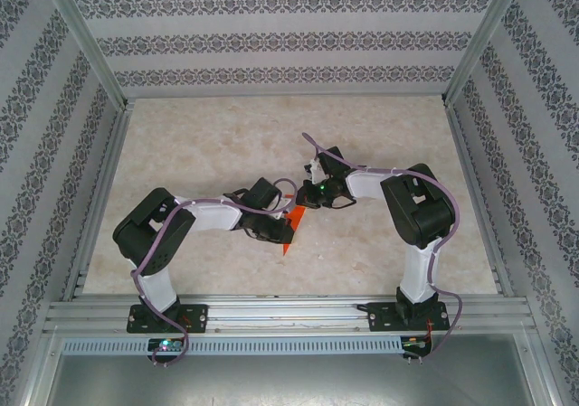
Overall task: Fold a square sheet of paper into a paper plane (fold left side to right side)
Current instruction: Fold the wing for the fifth time at the center of the table.
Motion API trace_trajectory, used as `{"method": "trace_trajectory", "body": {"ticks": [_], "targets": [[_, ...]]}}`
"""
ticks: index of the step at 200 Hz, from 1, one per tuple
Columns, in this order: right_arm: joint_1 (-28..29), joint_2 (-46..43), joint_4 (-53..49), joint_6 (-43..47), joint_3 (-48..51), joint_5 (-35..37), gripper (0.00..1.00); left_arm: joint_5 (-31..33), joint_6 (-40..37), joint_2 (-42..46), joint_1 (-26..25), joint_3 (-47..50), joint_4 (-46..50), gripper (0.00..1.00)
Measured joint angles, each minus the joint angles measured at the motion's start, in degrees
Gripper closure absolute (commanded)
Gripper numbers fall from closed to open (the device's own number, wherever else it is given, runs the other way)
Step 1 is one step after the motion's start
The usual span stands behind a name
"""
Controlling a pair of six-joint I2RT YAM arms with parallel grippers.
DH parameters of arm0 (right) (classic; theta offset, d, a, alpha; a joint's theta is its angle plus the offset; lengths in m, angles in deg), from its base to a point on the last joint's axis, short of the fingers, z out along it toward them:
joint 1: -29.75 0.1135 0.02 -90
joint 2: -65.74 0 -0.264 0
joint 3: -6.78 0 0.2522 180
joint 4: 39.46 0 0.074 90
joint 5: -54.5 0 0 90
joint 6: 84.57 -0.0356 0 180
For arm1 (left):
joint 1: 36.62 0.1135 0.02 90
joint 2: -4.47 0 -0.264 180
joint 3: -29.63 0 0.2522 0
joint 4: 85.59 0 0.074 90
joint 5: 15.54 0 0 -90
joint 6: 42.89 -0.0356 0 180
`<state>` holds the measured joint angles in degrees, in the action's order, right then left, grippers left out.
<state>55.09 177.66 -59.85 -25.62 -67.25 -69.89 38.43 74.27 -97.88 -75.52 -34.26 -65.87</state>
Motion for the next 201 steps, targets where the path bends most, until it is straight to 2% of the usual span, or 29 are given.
{"method": "trace_trajectory", "body": {"ticks": [137, 174, 201], "targets": [[0.04, 0.09, -0.66, 0.24, -0.37, 0.24, 1.00, -2.34, -1.44, 12.15, 0.33, 14.40, -1.33, 0.98], [0.04, -0.02, -0.68, 0.22, -0.37, 0.26, 1.00, -2.45, 0.15, 16.94, 0.52, 13.68, -0.70, 0.98], [0.07, -0.02, -0.68, 0.20, -0.37, 0.28, 1.00, -2.56, 0.66, 16.24, 0.81, 9.38, -0.76, 0.99]]}}
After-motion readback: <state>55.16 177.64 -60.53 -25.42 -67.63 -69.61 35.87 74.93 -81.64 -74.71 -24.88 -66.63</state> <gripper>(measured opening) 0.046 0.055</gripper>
